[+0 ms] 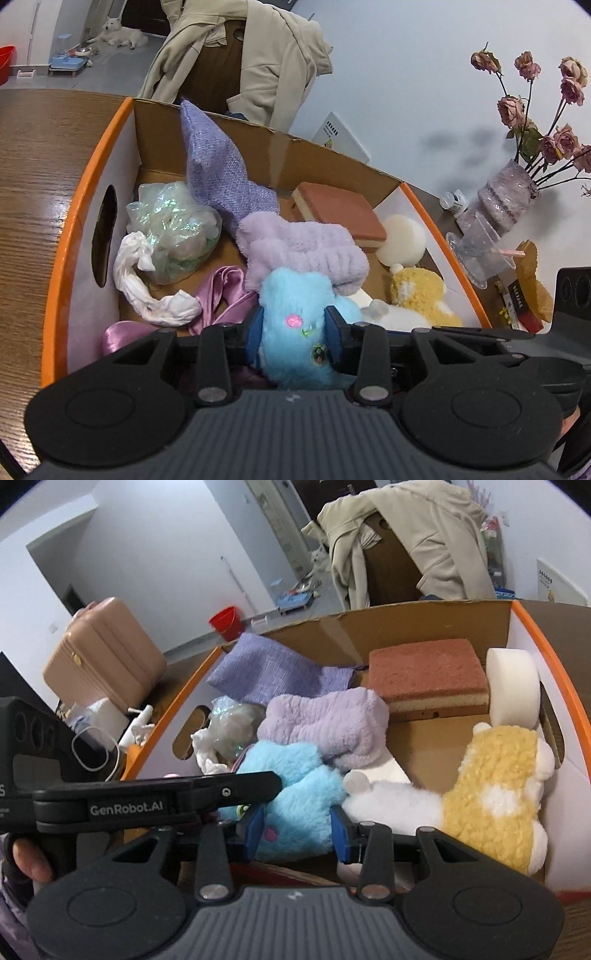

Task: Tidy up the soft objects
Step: 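Carry the light-blue plush into the box and open both tools, then move both tools back over the blue tissue pack, then grasp the blue tissue pack with both tools from its two ends, then carry the blue tissue pack into the box and open both tools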

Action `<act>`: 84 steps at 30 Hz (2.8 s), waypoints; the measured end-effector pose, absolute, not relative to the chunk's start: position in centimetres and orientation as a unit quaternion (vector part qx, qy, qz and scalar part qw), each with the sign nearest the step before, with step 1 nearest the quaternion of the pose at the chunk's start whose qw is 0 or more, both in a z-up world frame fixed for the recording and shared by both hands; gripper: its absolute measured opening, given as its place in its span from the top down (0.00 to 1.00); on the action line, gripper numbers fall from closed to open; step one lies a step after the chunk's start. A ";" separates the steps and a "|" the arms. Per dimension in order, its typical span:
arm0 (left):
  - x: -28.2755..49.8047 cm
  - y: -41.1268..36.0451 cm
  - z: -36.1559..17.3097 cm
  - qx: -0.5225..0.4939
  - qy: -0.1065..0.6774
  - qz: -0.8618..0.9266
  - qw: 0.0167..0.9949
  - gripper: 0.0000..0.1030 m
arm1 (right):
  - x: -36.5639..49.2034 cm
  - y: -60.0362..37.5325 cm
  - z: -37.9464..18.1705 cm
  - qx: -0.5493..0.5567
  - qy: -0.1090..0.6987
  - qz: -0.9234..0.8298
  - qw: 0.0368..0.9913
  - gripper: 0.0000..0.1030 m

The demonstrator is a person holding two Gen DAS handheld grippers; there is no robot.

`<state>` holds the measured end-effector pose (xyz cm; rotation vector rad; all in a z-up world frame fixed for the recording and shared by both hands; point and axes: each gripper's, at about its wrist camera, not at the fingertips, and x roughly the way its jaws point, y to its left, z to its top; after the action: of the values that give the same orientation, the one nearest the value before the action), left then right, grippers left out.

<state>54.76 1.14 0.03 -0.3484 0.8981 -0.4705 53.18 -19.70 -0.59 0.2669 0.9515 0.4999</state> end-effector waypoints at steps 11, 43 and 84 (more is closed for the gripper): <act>47.7 2.5 8.1 -0.124 0.332 -0.218 0.909 0.41 | 46.9 -22.7 7.5 0.091 0.353 0.220 0.905 0.38; 19.0 -3.5 2.2 -0.098 0.264 -0.135 0.950 0.09 | 19.6 -29.8 2.0 0.053 0.257 0.198 0.944 0.21; 36.6 -4.8 -2.5 -0.186 0.342 -0.193 0.900 0.71 | 37.9 -28.2 -4.0 0.182 0.348 0.233 0.890 0.79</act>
<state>36.57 -4.84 -2.49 -0.3859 0.7085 -0.4001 37.85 -28.18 -3.96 0.3778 0.7229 0.4838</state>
